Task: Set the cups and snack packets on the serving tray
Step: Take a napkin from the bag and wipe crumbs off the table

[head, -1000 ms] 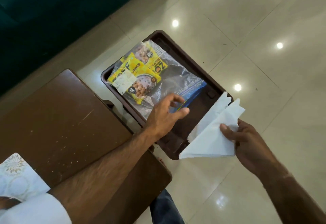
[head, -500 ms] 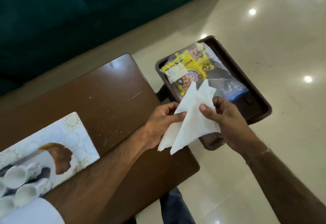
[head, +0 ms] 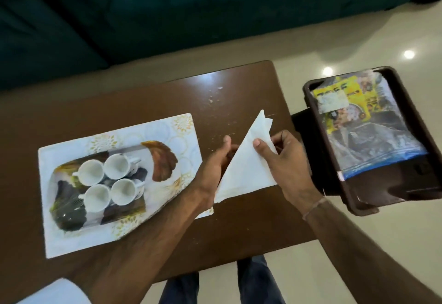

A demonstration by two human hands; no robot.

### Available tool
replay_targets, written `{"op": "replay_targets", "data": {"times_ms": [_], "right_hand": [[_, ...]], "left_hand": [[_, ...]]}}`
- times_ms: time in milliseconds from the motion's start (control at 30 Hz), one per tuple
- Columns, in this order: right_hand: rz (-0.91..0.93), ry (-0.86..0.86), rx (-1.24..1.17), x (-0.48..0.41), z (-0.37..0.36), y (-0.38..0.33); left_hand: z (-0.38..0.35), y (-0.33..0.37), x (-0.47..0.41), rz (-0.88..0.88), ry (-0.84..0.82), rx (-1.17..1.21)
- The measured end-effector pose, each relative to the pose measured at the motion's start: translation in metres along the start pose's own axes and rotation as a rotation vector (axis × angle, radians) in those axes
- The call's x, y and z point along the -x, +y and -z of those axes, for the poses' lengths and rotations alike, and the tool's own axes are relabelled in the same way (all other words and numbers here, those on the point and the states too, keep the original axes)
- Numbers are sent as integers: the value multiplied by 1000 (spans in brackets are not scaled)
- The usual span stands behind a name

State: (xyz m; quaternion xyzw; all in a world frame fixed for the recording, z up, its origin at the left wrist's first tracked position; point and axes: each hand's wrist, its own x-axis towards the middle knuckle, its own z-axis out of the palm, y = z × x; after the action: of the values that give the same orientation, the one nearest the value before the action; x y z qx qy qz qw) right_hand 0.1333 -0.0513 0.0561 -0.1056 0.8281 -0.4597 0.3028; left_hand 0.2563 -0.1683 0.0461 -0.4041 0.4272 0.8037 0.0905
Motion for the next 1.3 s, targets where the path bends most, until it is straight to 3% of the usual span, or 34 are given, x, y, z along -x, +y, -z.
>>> {"op": "replay_targets", "data": {"times_ms": [133, 233, 333, 433, 700, 833, 1067, 1133, 1200, 1300], "right_hand": [[-18, -94, 4, 11, -42, -4], [-182, -282, -90, 11, -64, -10], [-328, -469, -150, 1, -83, -14], [-343, -465, -130, -6, -110, -8], [17, -385, 365, 8, -187, 18], [73, -342, 449, 17, -213, 22], [15, -241, 491, 23, -230, 26], [144, -142, 583, 31, -231, 27], [395, -34, 749, 40, -229, 28], [692, -184, 964, 50, -225, 31]], "left_hand": [[38, -21, 20, -172, 120, -131], [61, -37, 29, -166, 167, -176], [82, -54, 40, -108, 220, -66], [105, -79, 49, -9, 349, 130], [149, -126, 64, 92, 833, 543], [162, -138, 63, 109, 1034, 431], [170, -142, 59, 100, 1211, 76], [169, -142, 61, 95, 1249, 27], [167, -142, 64, 85, 1274, -3], [166, -146, 69, 80, 1228, -58]]}}
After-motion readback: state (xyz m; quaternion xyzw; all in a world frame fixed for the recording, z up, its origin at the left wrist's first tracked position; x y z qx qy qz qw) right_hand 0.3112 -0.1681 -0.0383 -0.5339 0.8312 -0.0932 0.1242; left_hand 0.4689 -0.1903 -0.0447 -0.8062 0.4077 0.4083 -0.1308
